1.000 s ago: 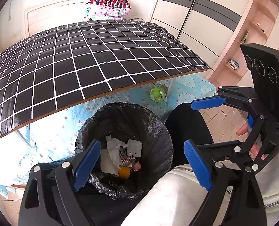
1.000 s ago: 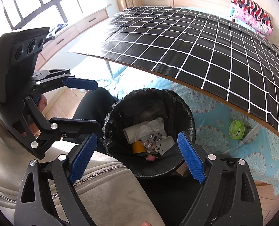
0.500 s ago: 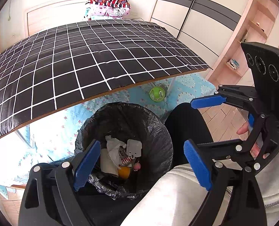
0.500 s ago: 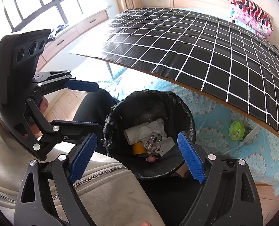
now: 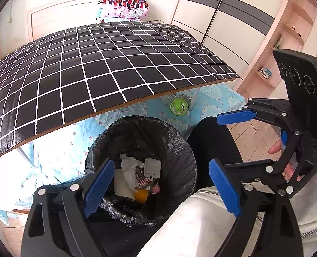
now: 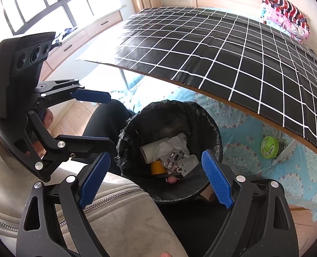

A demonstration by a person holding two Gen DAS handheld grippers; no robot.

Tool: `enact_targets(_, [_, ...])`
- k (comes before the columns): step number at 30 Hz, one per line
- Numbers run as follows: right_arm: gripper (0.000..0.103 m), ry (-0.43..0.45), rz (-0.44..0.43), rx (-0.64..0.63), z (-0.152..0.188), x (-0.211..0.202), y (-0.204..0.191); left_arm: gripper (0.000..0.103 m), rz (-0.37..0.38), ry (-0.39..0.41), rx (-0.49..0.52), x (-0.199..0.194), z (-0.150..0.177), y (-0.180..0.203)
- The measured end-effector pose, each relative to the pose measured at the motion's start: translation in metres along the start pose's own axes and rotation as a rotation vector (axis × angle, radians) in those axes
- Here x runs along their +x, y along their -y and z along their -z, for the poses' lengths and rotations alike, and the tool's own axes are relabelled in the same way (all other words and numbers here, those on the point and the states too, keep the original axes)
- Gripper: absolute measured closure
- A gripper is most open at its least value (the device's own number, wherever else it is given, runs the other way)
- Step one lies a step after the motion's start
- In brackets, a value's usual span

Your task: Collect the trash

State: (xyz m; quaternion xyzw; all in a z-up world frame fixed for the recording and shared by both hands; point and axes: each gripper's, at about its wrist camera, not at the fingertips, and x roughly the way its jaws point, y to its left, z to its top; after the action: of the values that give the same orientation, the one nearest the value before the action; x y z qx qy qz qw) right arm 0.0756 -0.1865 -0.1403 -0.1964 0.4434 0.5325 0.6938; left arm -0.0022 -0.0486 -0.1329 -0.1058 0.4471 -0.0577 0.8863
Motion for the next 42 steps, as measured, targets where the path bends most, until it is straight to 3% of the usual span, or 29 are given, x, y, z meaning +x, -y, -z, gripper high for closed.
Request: enact_targets(42, [0.016, 0.000, 0.002, 0.000, -0.0006, -0.0016, 0.0001, 0.016, 0.001, -0.003, 0.004, 0.0011, -0.0005, 0.0009])
